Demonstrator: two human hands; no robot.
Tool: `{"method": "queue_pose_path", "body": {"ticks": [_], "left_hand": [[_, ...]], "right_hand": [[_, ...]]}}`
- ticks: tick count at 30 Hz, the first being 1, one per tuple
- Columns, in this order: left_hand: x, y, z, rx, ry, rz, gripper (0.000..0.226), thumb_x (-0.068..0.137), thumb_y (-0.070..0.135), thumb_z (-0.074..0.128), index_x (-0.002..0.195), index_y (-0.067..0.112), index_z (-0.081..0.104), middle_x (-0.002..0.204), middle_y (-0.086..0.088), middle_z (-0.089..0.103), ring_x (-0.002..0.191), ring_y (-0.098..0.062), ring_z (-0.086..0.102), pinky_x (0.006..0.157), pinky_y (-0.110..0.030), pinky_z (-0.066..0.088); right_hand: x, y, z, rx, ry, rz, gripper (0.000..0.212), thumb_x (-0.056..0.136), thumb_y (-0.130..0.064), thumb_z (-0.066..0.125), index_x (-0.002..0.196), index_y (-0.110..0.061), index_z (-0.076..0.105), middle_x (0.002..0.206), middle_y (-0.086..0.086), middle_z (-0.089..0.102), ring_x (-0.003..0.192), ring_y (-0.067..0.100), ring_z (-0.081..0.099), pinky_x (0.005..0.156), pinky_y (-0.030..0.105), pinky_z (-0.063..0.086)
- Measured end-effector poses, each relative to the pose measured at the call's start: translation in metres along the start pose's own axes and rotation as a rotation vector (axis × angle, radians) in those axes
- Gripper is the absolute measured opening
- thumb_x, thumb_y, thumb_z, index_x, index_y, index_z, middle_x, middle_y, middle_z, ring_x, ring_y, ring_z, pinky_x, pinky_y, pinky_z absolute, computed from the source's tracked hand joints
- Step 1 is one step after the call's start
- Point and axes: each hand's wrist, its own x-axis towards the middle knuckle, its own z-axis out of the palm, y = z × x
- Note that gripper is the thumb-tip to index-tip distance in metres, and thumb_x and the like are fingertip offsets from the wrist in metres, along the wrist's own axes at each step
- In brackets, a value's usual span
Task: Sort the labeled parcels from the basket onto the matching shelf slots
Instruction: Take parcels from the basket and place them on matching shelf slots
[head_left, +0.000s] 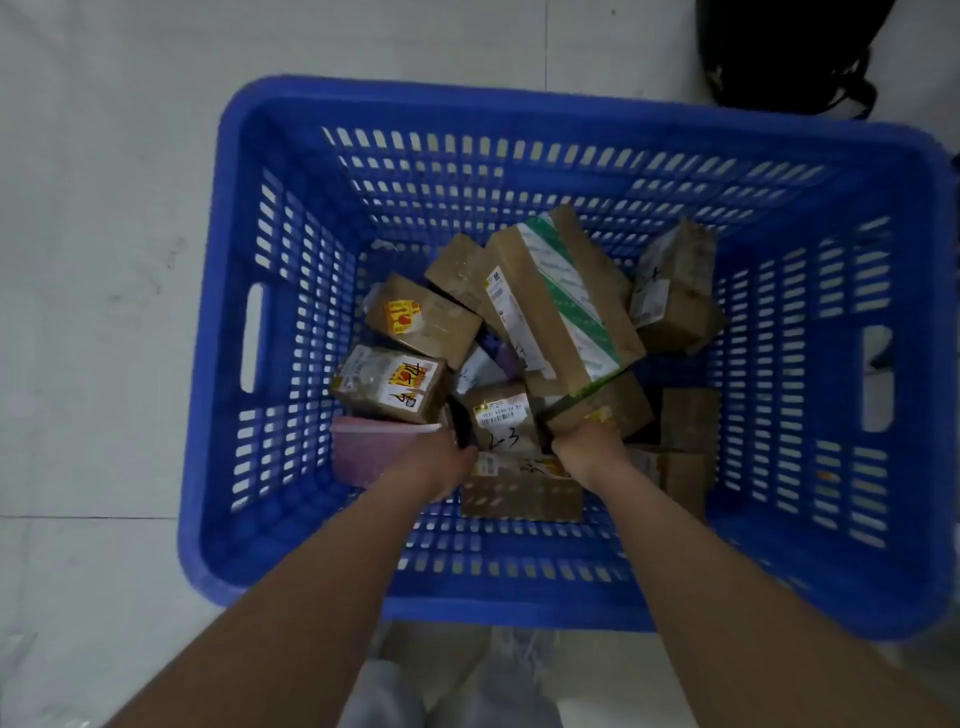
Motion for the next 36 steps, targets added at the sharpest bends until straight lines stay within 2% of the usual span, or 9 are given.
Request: {"method": "queue_pose_path", "body": {"ticks": [3, 6, 9, 13, 18, 22, 25, 29, 36], "left_hand": [[0.012, -0.001, 0.017, -0.061, 0.010, -0.052, 0.040, 0.098, 0.034, 0.042, 0.126, 0.007, 0.053, 0.126, -0.013, 0.058, 0.116, -0.028, 0.053, 0.089, -0.027, 0.039], [0.014, -0.001, 0.033, -0.241, -0.067, -0.081, 0.040, 0.097, 0.031, 0.048, 0.129, 0.008, 0.051, 0.132, -0.007, 0.053, 0.122, -0.026, 0.049, 0.103, -0.031, 0.038], [0.002, -0.002, 0.033, -0.361, -0.038, -0.094, 0.032, 0.097, 0.024, 0.049, 0.123, 0.007, 0.055, 0.125, -0.010, 0.058, 0.110, -0.023, 0.053, 0.089, -0.027, 0.042], [-0.045, 0.010, 0.009, -0.637, 0.030, -0.055, 0.032, 0.094, 0.018, 0.055, 0.124, 0.008, 0.053, 0.122, -0.011, 0.060, 0.103, -0.025, 0.057, 0.077, -0.030, 0.045], [-0.142, 0.057, -0.071, -0.885, 0.122, 0.096, 0.040, 0.087, 0.001, 0.059, 0.123, 0.016, 0.050, 0.112, -0.009, 0.056, 0.078, -0.018, 0.057, 0.066, -0.031, 0.046], [-0.240, 0.122, -0.168, -0.838, 0.222, 0.368, 0.030, 0.079, -0.006, 0.065, 0.098, 0.016, 0.059, 0.105, -0.010, 0.060, 0.080, -0.021, 0.058, 0.070, -0.033, 0.052], [-0.342, 0.186, -0.248, -0.820, 0.246, 0.569, 0.032, 0.076, -0.013, 0.062, 0.098, 0.010, 0.058, 0.095, -0.006, 0.060, 0.079, -0.016, 0.057, 0.058, -0.020, 0.050], [-0.496, 0.266, -0.348, -0.856, 0.254, 0.828, 0.036, 0.071, -0.005, 0.066, 0.095, 0.020, 0.059, 0.093, 0.001, 0.062, 0.080, -0.014, 0.054, 0.066, -0.024, 0.039], [-0.748, 0.348, -0.436, -0.939, 0.369, 1.244, 0.065, 0.074, 0.008, 0.074, 0.130, 0.012, 0.042, 0.121, -0.013, 0.059, 0.090, -0.024, 0.065, 0.066, -0.030, 0.055]], "right_hand": [[0.022, 0.011, 0.016, -0.006, -0.032, 0.098, 0.025, 0.097, -0.022, 0.043, 0.078, -0.009, 0.052, 0.076, 0.007, 0.050, 0.064, 0.018, 0.045, 0.051, 0.028, 0.035], [0.035, 0.021, 0.033, 0.082, -0.112, 0.193, 0.032, 0.098, -0.025, 0.044, 0.113, 0.000, 0.058, 0.113, 0.015, 0.062, 0.101, 0.029, 0.060, 0.085, 0.036, 0.053], [0.028, 0.021, 0.027, 0.116, -0.112, 0.193, 0.033, 0.098, -0.014, 0.046, 0.126, 0.002, 0.050, 0.130, 0.016, 0.054, 0.119, 0.032, 0.053, 0.100, 0.034, 0.045], [-0.017, 0.006, -0.005, 0.209, -0.091, 0.129, 0.045, 0.092, -0.007, 0.056, 0.134, 0.001, 0.042, 0.136, 0.016, 0.048, 0.105, 0.023, 0.052, 0.086, 0.028, 0.043], [-0.128, -0.033, -0.056, 0.486, -0.237, 0.175, 0.060, 0.087, -0.018, 0.067, 0.136, -0.012, 0.033, 0.125, 0.009, 0.054, 0.102, 0.024, 0.058, 0.089, 0.038, 0.050], [-0.229, -0.080, -0.127, 0.486, -0.271, -0.060, 0.052, 0.081, -0.026, 0.074, 0.126, -0.016, 0.050, 0.106, 0.005, 0.065, 0.078, 0.016, 0.060, 0.073, 0.035, 0.051], [-0.325, -0.132, -0.201, 0.420, -0.224, -0.300, 0.036, 0.077, -0.025, 0.077, 0.110, -0.018, 0.063, 0.108, 0.004, 0.069, 0.097, 0.020, 0.065, 0.091, 0.041, 0.051], [-0.474, -0.199, -0.305, 0.466, -0.127, -0.585, 0.043, 0.081, -0.021, 0.072, 0.120, -0.023, 0.055, 0.117, -0.001, 0.066, 0.111, 0.018, 0.059, 0.094, 0.037, 0.046], [-0.720, -0.250, -0.426, 0.603, 0.099, -0.973, 0.043, 0.080, -0.023, 0.073, 0.120, -0.017, 0.057, 0.109, 0.001, 0.070, 0.103, 0.016, 0.065, 0.092, 0.034, 0.051]]}}
